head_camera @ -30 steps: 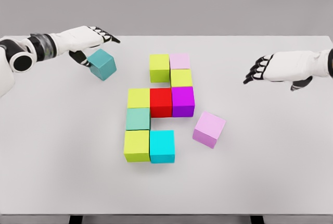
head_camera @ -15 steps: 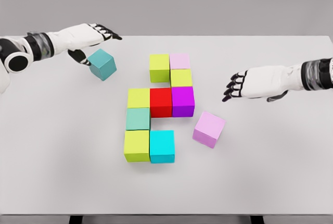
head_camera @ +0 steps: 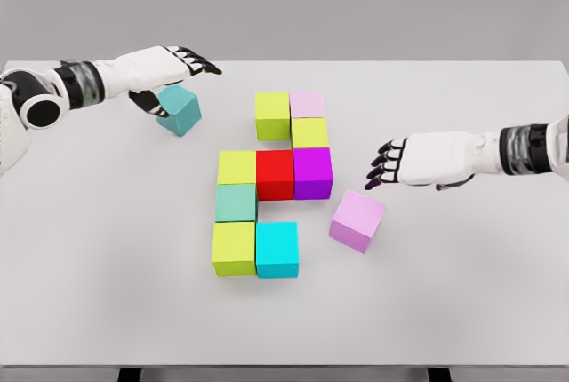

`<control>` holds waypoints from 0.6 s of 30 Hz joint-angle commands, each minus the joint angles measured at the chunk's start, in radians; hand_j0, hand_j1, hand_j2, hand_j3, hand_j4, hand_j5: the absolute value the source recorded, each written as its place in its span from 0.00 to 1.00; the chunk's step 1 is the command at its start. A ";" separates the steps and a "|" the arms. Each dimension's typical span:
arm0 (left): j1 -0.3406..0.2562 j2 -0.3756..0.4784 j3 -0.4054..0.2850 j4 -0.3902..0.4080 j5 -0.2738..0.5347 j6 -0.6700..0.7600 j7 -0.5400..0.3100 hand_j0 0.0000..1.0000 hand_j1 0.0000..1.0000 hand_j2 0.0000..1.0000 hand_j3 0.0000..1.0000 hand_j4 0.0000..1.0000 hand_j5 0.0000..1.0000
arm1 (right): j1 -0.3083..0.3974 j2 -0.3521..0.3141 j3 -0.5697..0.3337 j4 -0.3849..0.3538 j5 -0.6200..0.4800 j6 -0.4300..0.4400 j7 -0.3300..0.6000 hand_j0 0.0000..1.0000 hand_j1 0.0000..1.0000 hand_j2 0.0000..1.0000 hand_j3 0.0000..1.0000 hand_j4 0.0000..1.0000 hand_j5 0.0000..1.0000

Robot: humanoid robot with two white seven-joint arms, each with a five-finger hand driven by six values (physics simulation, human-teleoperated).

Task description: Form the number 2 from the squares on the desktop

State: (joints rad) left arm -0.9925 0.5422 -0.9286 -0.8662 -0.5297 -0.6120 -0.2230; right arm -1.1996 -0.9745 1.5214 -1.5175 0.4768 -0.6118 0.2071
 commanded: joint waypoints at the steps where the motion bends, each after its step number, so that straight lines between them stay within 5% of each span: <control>1: 0.000 -0.011 0.002 0.000 0.005 0.001 -0.001 1.00 1.00 1.00 1.00 1.00 1.00 | 0.002 0.007 -0.001 -0.003 0.009 0.001 -0.002 0.96 0.96 0.96 0.96 0.96 0.96; 18: 0.000 -0.059 0.004 0.001 0.005 0.001 -0.001 1.00 1.00 1.00 1.00 1.00 1.00 | 0.021 0.033 0.000 -0.058 0.042 0.001 0.003 0.96 0.96 0.96 0.96 0.96 0.96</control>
State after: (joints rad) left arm -0.9940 0.4910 -0.9271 -0.8654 -0.5305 -0.6120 -0.2245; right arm -1.1781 -0.9422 1.5227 -1.5574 0.5235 -0.6117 0.2094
